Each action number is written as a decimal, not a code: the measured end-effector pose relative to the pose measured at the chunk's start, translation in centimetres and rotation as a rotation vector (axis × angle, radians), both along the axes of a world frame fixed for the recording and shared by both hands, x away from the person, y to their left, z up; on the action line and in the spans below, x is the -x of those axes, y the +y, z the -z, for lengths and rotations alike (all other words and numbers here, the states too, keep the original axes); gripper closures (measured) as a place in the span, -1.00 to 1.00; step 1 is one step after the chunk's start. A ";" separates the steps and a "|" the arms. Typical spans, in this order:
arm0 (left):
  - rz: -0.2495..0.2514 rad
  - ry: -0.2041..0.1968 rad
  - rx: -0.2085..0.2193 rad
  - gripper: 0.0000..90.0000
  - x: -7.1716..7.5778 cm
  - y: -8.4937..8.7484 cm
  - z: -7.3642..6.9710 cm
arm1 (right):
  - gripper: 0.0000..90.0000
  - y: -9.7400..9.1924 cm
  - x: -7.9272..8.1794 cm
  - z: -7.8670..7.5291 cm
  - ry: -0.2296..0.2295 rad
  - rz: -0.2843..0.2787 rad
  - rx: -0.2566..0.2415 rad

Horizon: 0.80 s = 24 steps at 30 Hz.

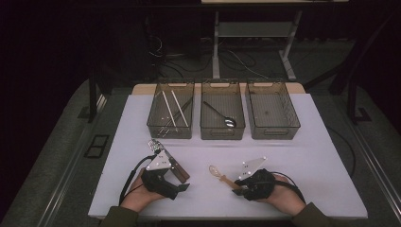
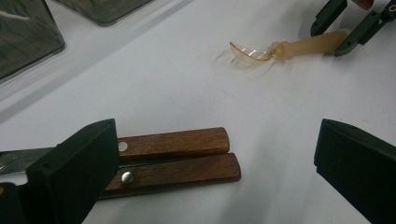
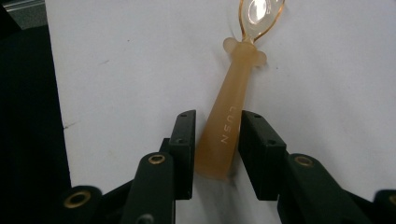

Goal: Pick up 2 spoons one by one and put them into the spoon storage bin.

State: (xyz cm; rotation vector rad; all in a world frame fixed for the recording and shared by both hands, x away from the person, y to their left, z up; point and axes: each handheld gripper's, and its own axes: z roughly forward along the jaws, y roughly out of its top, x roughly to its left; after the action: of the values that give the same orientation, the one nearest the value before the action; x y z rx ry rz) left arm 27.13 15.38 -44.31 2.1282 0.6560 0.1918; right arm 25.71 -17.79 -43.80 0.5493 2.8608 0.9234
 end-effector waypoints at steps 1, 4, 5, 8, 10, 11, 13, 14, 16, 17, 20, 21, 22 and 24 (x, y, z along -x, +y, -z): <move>0.000 0.000 0.000 -1.00 0.0 0.0 0.0 | 0.51 0.0 0.0 0.0 -0.001 0.000 0.003; 0.000 0.000 -0.001 -1.00 0.0 0.0 0.0 | 0.56 0.1 0.0 0.0 0.001 0.004 0.003; -0.001 0.000 -0.003 -1.00 0.0 0.0 0.0 | 0.59 0.1 0.0 0.0 0.001 0.003 0.003; -0.001 -0.001 -0.003 -1.00 0.0 0.0 0.0 | 0.64 0.1 0.1 -0.1 0.002 0.007 0.014; -0.001 -0.001 -0.003 -1.00 0.0 0.0 0.0 | 0.64 0.2 0.1 -0.1 -0.001 0.007 0.015; 0.000 -0.001 -0.003 -1.00 0.0 0.0 0.0 | 0.64 0.2 0.1 -0.1 0.000 0.009 0.013; 0.000 -0.002 -0.003 -1.00 0.0 0.0 0.0 | 0.64 0.1 0.1 -0.1 0.000 0.007 0.011; 0.000 -0.001 -0.003 -1.00 0.0 0.0 0.0 | 0.64 0.1 0.0 -0.1 0.000 0.008 0.010; 0.000 -0.002 -0.003 -1.00 0.0 0.0 0.0 | 0.64 0.1 0.0 -0.1 0.012 0.017 0.003; 0.000 -0.002 -0.003 -1.00 0.0 0.0 0.0 | 0.64 0.0 0.0 -0.1 0.018 0.019 0.001; 0.001 -0.002 -0.002 -1.00 0.0 0.0 0.0 | 0.64 -0.1 -0.2 -0.1 0.029 0.020 -0.007; 0.001 -0.002 -0.003 -1.00 0.0 0.0 0.0 | 0.64 -0.1 -0.3 -0.1 0.027 0.025 -0.009; 0.001 -0.002 -0.003 -1.00 0.0 0.0 0.0 | 0.64 -0.1 -0.4 -0.2 0.026 0.029 -0.012; 0.001 -0.002 -0.003 -1.00 0.0 0.0 0.0 | 0.64 -0.3 -0.5 -0.2 0.025 0.042 -0.020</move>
State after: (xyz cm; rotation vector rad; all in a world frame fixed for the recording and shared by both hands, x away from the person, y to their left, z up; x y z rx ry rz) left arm 27.09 15.35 -44.28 2.1304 0.6542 0.1944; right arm 26.23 -18.05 -43.57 0.6247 2.8535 0.9465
